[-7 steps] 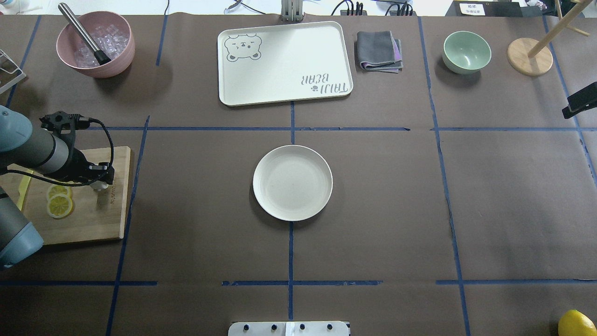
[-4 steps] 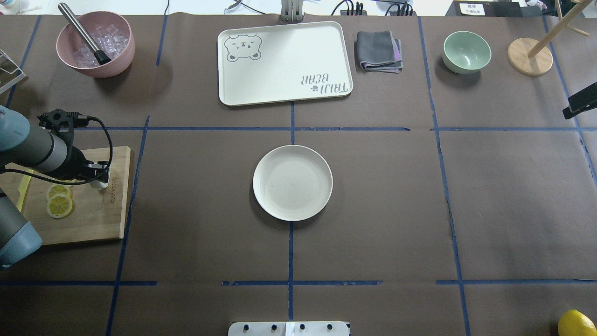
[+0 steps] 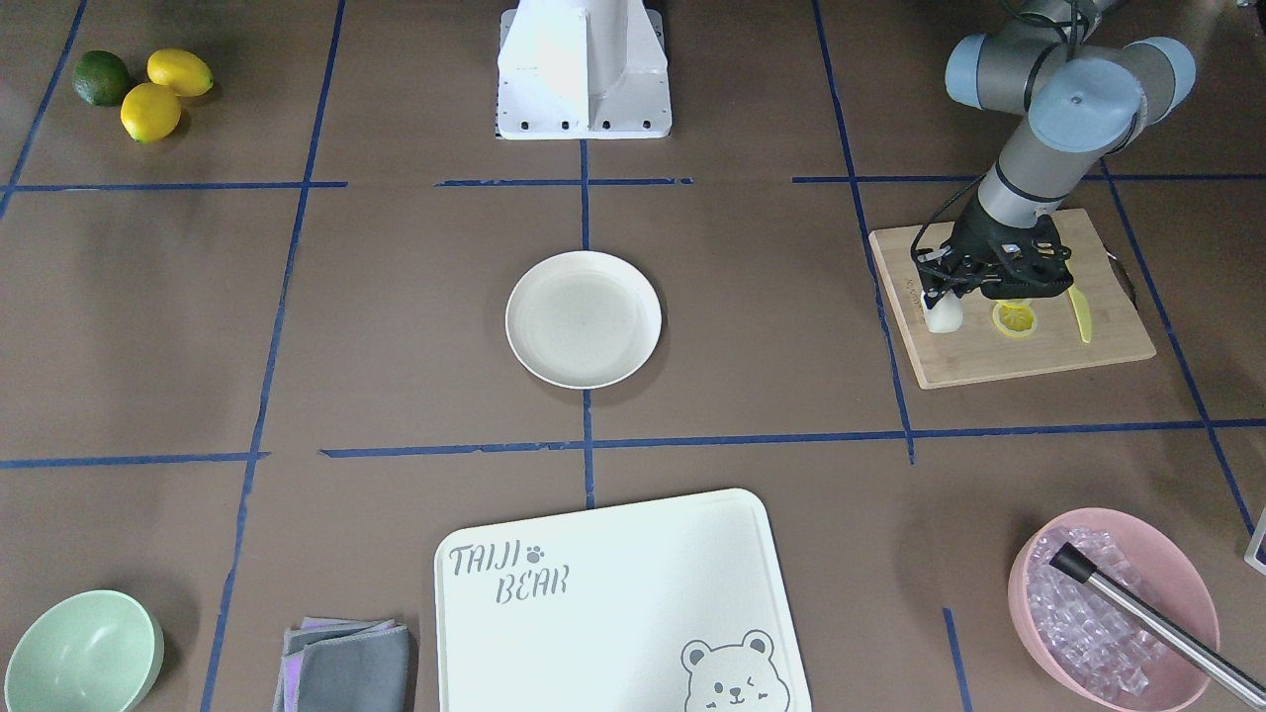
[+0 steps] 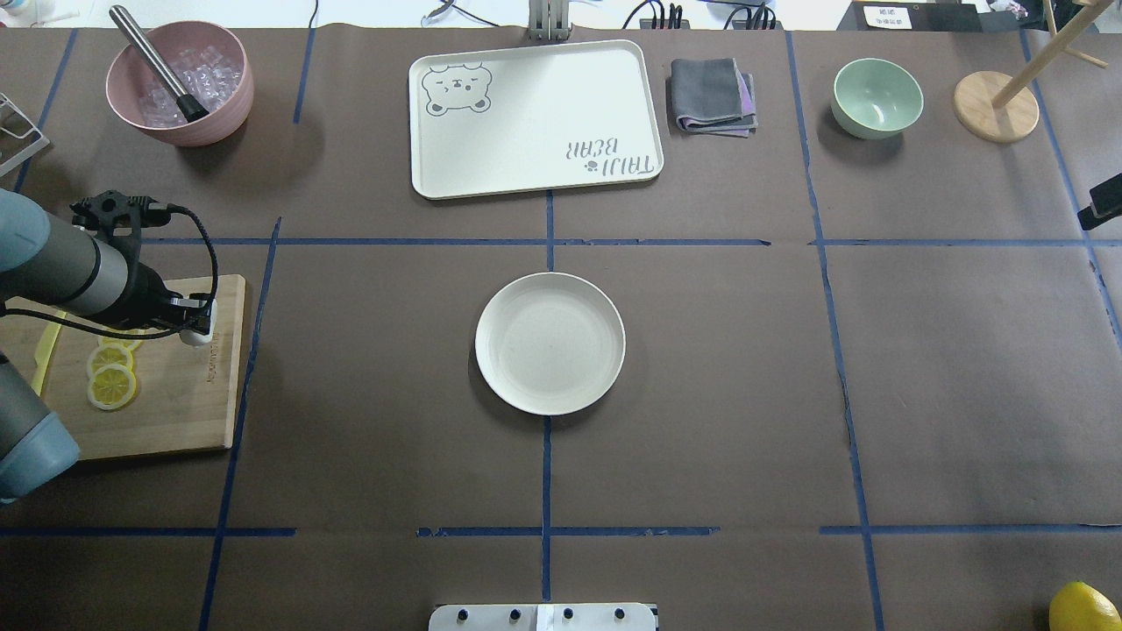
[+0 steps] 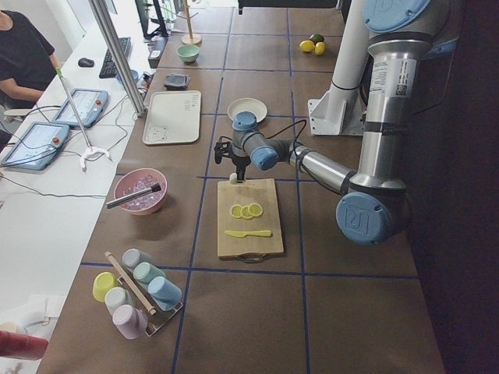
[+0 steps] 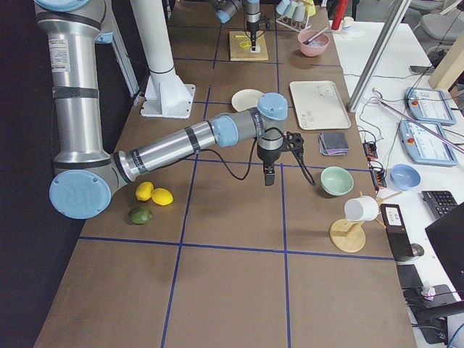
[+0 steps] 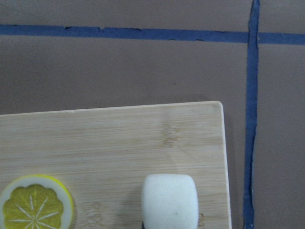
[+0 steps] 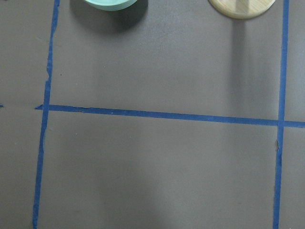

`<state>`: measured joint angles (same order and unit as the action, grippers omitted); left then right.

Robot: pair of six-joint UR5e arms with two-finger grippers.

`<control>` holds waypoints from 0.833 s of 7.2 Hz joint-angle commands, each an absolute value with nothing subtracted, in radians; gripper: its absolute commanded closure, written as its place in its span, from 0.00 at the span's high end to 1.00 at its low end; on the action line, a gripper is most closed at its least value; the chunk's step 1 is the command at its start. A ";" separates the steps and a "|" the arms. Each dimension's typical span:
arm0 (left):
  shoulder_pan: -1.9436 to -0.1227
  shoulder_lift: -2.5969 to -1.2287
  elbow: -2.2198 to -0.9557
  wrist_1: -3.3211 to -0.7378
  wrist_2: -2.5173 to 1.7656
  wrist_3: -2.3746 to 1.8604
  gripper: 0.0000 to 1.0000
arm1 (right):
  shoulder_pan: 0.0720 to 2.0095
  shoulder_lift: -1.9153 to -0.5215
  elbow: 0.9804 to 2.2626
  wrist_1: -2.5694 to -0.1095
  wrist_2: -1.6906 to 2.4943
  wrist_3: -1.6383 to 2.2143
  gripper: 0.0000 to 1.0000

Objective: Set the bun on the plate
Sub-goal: 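Lower the left gripper onto the white bun on the cutting board and grasp it, then carry the bun with the left gripper over the white plate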

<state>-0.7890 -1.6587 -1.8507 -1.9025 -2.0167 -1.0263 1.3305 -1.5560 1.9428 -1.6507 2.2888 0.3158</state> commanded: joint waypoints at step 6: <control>-0.536 -2.286 -1.716 -1.514 -1.875 -1.388 0.30 | 1.577 -1.752 1.896 -1.649 2.341 -0.024 1.00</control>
<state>-0.5974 -2.1677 -1.8017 -1.5206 -1.9170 -1.3116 1.5329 -1.7287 1.9177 -1.6502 2.3371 0.0406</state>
